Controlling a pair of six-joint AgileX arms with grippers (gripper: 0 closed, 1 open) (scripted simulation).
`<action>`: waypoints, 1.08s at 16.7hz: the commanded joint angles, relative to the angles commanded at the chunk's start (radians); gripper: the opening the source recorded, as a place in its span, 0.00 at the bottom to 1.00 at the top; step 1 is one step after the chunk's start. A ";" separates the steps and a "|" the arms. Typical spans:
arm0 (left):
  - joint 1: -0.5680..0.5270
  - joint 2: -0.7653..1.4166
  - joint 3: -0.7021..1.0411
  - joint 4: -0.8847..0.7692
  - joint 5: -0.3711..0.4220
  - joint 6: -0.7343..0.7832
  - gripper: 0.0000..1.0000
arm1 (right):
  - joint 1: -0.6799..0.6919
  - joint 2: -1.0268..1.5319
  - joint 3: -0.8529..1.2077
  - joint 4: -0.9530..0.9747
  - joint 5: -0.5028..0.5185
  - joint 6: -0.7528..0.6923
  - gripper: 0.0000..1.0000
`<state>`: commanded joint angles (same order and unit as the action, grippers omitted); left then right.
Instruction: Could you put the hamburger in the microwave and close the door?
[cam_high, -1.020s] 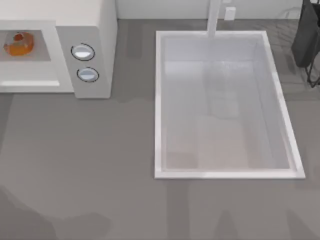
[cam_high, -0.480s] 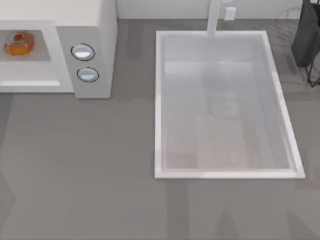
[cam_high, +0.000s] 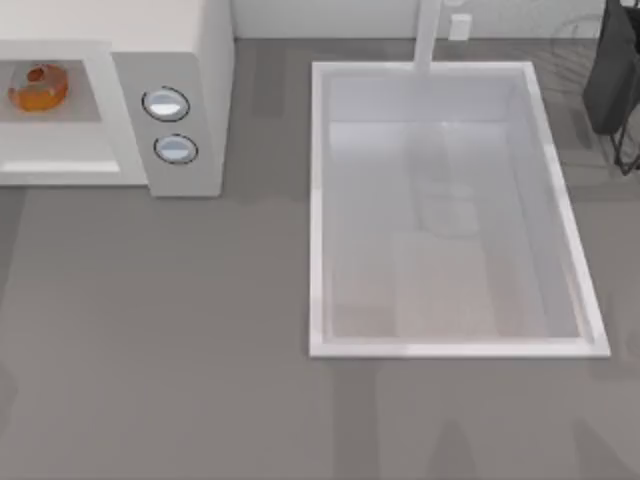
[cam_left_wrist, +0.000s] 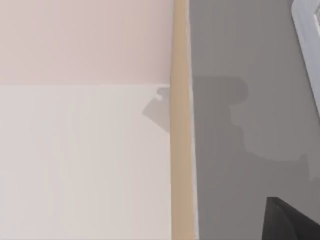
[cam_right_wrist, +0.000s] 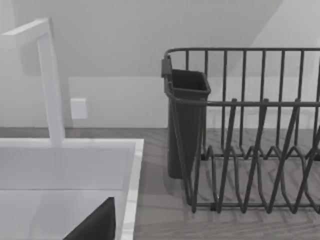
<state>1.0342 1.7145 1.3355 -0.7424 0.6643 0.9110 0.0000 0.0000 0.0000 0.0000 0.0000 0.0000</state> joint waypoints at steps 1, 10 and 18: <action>-0.001 0.006 -0.011 0.012 0.001 0.001 0.00 | 0.000 0.000 0.000 0.000 0.000 0.000 1.00; 0.007 0.116 -0.237 0.354 0.005 0.005 0.00 | 0.000 0.000 0.000 0.000 0.000 0.000 1.00; -0.004 0.107 -0.276 0.389 0.000 -0.006 0.00 | 0.000 0.000 0.000 0.000 0.000 0.000 1.00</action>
<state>1.0302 1.8213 1.0592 -0.3534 0.6648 0.9053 0.0000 0.0000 0.0000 0.0000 0.0000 0.0000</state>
